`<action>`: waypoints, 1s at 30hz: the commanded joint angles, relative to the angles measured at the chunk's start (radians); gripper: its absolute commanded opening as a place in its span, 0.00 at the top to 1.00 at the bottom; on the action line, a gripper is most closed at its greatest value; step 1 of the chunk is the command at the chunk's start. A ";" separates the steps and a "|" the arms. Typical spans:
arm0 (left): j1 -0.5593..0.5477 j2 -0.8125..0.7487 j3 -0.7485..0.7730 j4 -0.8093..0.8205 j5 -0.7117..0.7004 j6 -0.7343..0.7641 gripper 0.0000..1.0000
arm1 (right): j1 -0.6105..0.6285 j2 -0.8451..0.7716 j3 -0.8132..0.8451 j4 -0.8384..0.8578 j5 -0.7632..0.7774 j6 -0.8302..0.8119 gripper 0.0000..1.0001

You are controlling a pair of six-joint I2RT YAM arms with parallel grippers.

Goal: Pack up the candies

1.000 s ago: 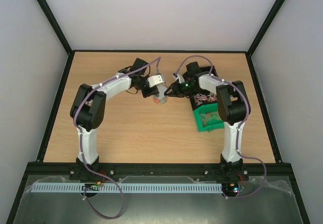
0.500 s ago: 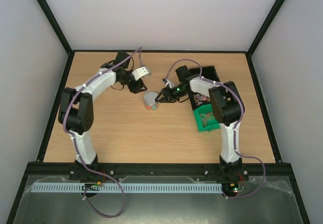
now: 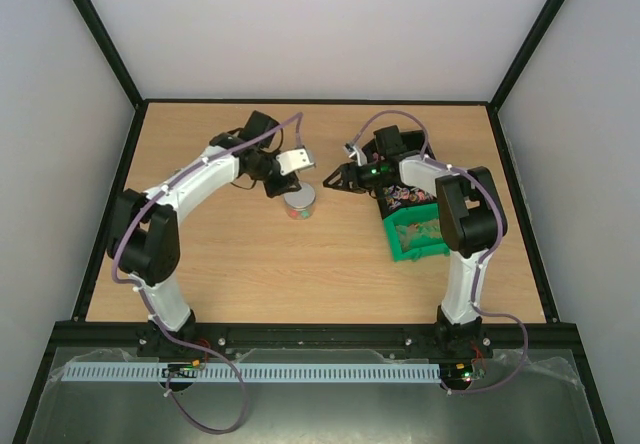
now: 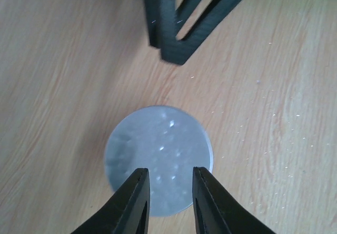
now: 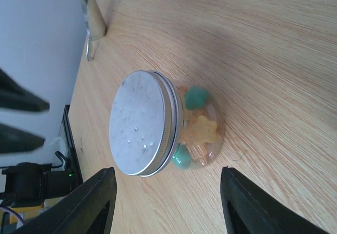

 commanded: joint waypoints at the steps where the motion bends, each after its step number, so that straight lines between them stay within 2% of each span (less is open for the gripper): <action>1: -0.038 -0.001 -0.009 -0.011 -0.056 -0.005 0.75 | 0.010 -0.008 -0.021 0.024 -0.024 0.020 0.45; 10: -0.042 0.158 -0.150 0.018 -0.171 0.062 0.81 | 0.007 -0.006 -0.023 0.022 -0.013 0.014 0.45; 18: -0.028 0.079 -0.005 -0.031 -0.107 0.025 0.78 | 0.006 -0.004 -0.027 0.033 -0.004 -0.003 0.44; 21: -0.017 0.048 0.030 -0.032 -0.050 -0.005 0.59 | 0.008 -0.031 -0.089 0.114 -0.004 -0.014 0.38; 24: 0.043 0.041 0.052 0.000 0.025 -0.070 0.32 | 0.030 -0.065 -0.173 0.258 0.039 -0.023 0.19; 26: 0.085 0.053 0.068 0.006 0.061 -0.096 0.15 | 0.061 -0.088 -0.240 0.359 0.091 -0.027 0.12; 28: 0.113 0.063 0.077 0.020 0.071 -0.123 0.04 | 0.093 -0.107 -0.291 0.440 0.152 -0.041 0.05; 30: 0.134 0.084 0.086 0.025 0.076 -0.153 0.01 | 0.119 -0.118 -0.330 0.507 0.206 -0.053 0.04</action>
